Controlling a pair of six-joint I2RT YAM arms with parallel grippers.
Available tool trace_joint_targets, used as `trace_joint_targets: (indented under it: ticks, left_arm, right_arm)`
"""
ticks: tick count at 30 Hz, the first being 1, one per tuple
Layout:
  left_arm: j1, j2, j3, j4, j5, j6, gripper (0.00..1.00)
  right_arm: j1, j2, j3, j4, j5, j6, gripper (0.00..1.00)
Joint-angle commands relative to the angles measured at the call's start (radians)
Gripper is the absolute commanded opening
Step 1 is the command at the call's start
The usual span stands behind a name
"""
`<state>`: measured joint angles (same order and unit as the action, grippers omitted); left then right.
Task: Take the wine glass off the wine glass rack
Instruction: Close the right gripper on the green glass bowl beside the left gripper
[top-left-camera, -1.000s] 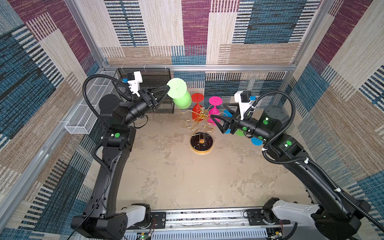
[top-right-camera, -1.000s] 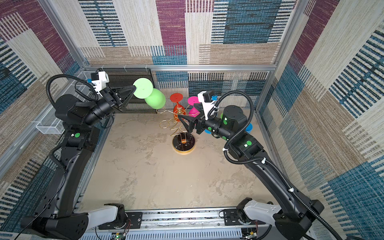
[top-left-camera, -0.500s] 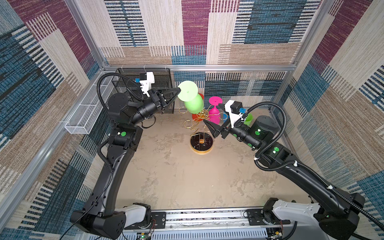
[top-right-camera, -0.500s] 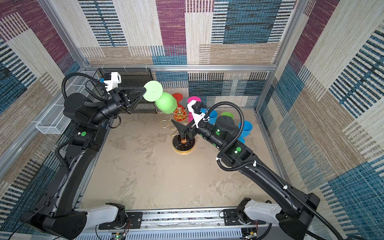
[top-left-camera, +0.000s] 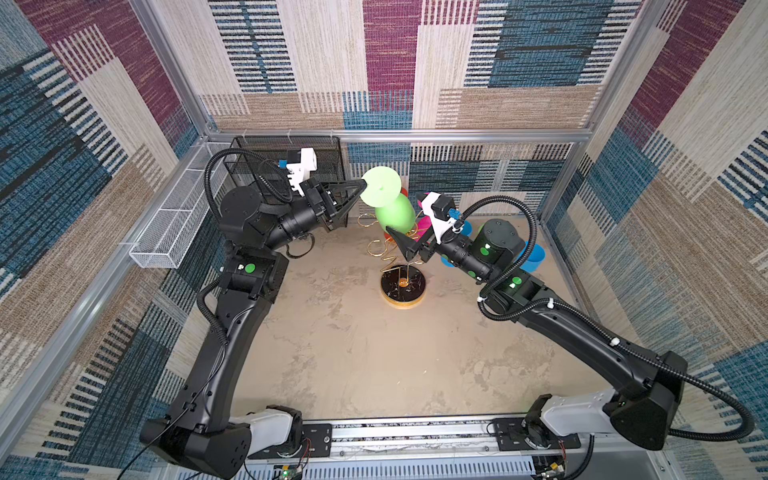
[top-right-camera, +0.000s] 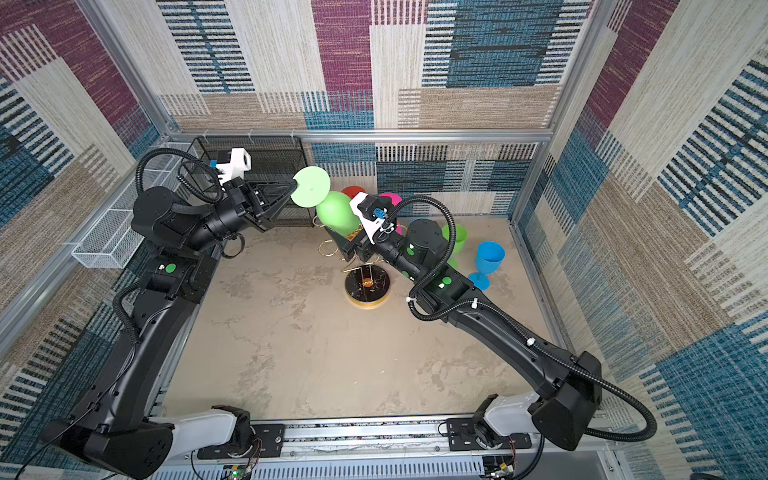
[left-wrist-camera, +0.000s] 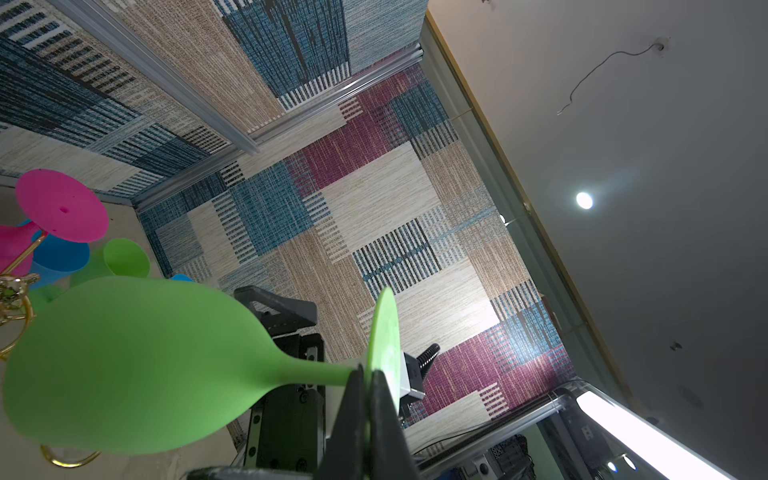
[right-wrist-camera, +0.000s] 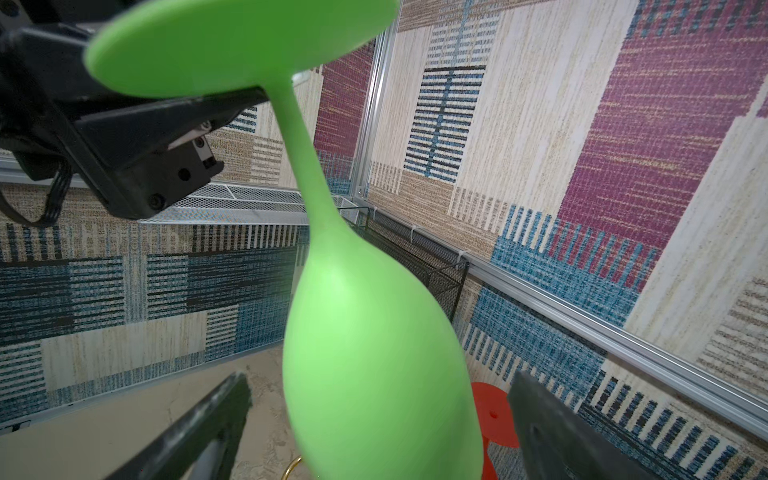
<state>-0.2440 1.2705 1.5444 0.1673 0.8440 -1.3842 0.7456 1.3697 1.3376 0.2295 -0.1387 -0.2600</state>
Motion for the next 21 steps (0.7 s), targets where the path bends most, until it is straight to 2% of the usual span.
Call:
trace_joint_targets:
  ticks: [1,21]
  left_arm:
    - [-0.001,-0.004,0.001,0.029,0.015,-0.018,0.0]
    - [-0.001,0.0,-0.011,0.078,0.033,-0.066,0.0]
  right_arm:
    - [0.001,0.028,0.026,0.053,-0.007,-0.002,0.99]
    - [0.001,0.118,0.081,0.066,0.012,0.023,1.0]
